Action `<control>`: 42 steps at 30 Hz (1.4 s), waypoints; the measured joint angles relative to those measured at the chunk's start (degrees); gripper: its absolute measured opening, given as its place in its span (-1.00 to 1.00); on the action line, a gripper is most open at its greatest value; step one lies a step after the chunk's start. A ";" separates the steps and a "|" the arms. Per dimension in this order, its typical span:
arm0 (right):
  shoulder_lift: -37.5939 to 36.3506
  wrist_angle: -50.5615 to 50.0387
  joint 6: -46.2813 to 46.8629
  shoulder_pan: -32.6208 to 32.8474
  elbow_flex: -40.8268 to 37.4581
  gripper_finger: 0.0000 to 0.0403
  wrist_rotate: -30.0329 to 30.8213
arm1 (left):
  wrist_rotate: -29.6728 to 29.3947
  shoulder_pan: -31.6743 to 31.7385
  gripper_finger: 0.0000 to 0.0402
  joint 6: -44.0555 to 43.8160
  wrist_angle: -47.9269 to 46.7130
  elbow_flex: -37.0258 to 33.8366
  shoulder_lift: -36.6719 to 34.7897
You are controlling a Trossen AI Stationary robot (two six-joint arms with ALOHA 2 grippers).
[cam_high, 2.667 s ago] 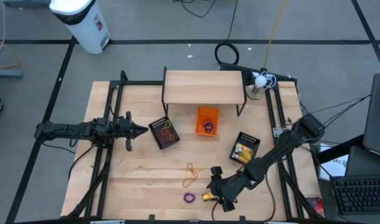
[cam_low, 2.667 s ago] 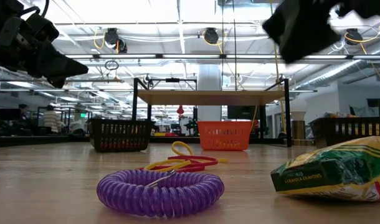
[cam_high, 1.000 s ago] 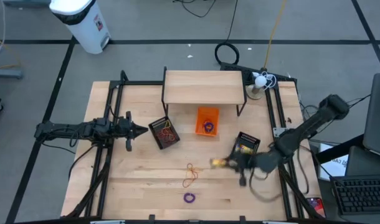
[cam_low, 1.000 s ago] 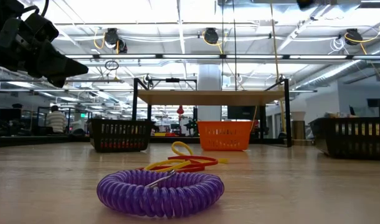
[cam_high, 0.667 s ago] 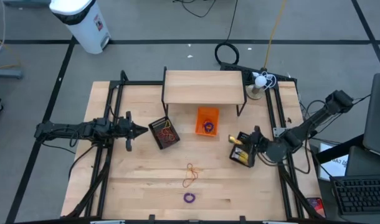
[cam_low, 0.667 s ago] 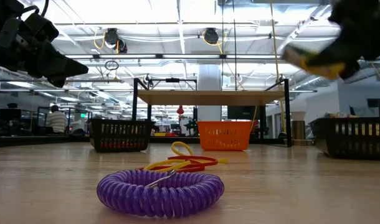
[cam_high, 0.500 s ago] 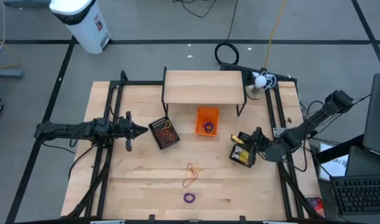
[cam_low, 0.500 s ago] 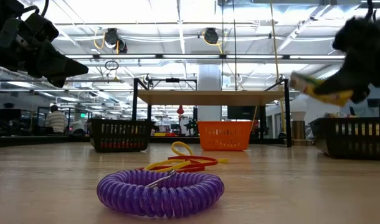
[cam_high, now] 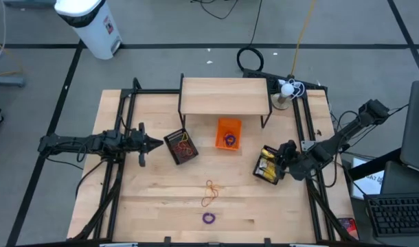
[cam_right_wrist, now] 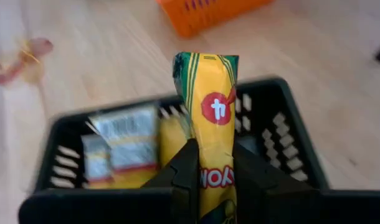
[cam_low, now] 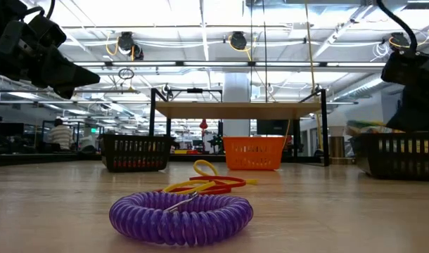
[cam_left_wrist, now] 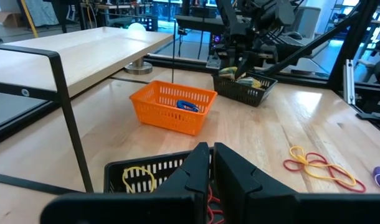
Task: Pick & Place Office Desk Supplies
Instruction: Put the crayon box into the right black bin, then put the yellow rubberband into the left black bin
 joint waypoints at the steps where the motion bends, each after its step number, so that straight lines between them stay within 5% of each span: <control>1: 0.00 -1.56 0.39 -0.05 0.31 -0.76 -0.76 | -0.12 0.00 -0.88 0.00 0.00 0.00 0.00; 9: 0.34 -7.36 5.42 -1.64 0.74 -0.60 -10.16 | -0.19 0.00 -0.88 0.09 0.02 0.00 -0.02; 18: -1.58 -5.29 3.48 -1.60 0.72 0.04 -9.68 | -0.20 0.00 -0.88 0.11 0.02 0.00 -0.02; 24: -7.31 3.63 -6.07 -1.61 0.88 0.22 -9.13 | -0.25 0.00 -0.88 0.13 0.02 0.00 -0.02; 29: -12.23 15.63 -23.17 -1.60 1.66 0.20 -3.07 | -0.74 0.00 -0.88 0.13 0.07 0.00 0.00; 35: -13.48 44.82 -52.47 -2.86 -0.49 0.07 -0.92 | -3.43 0.00 -0.88 0.15 0.37 0.00 -0.02; 42: -11.30 48.28 -50.43 -14.09 -3.45 -0.46 -13.53 | -3.85 0.00 -0.88 1.40 1.06 -0.07 -0.02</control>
